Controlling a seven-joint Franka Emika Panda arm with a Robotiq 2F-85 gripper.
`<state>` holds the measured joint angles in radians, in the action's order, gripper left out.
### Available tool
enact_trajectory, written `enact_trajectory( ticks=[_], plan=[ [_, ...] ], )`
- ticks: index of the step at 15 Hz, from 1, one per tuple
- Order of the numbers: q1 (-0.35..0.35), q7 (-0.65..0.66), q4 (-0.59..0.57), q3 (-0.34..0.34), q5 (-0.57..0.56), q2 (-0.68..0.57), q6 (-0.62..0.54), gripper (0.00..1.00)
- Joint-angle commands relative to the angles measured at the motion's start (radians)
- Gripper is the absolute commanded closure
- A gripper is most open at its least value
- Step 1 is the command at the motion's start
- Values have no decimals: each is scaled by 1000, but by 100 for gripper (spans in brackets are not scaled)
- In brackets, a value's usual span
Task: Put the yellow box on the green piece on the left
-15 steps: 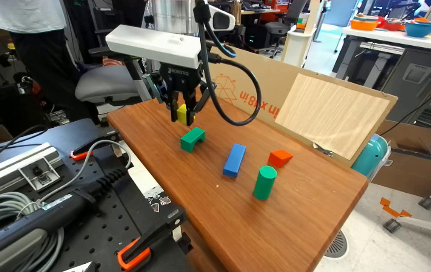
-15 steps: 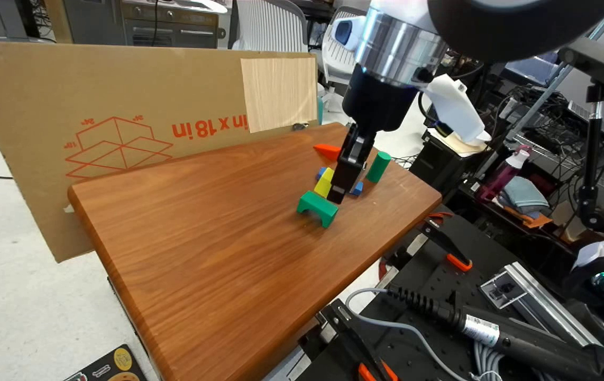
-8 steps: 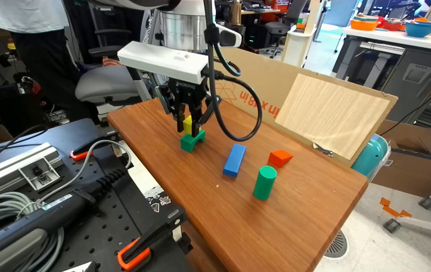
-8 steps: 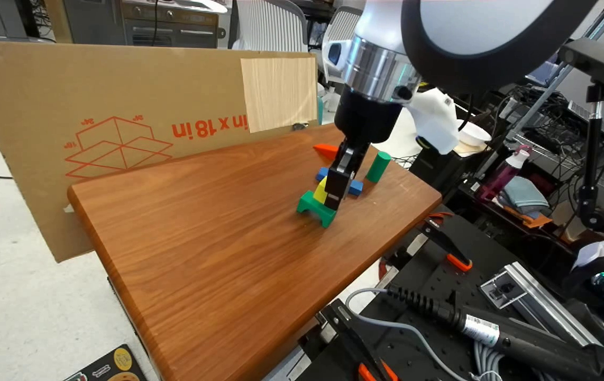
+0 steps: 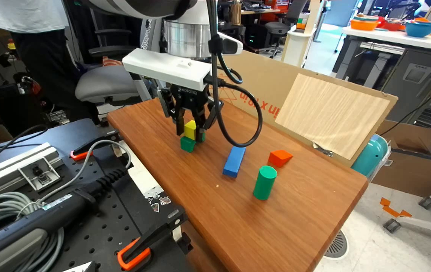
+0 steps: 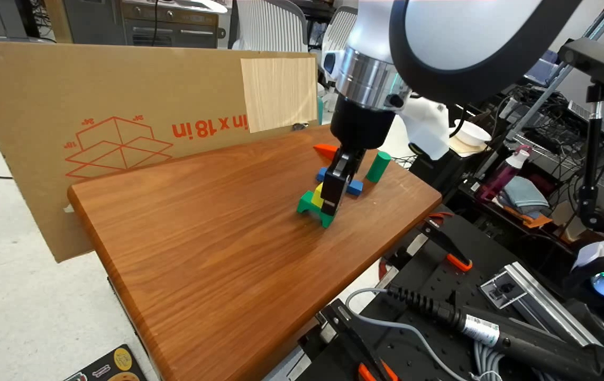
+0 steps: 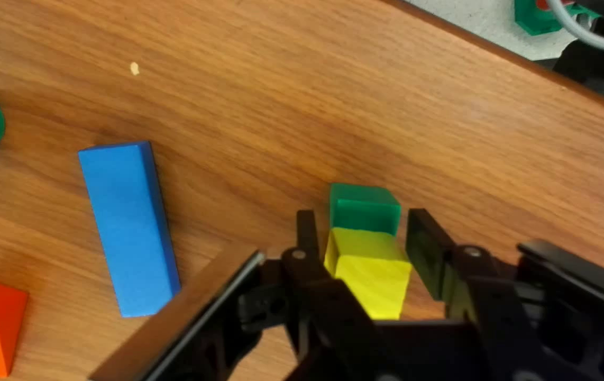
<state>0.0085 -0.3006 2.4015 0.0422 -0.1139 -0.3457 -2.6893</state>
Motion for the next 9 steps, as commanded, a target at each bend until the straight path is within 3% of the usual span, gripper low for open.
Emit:
enact_trajectory(
  ticks=[1, 4, 9],
  plan=[
    [4, 20, -24, -3, -27, -11, 27, 19],
    [-17, -13, -10, 14, 1, 18, 44, 1],
    [-77, -120, 91, 24, 32, 204, 88, 0]
  ],
)
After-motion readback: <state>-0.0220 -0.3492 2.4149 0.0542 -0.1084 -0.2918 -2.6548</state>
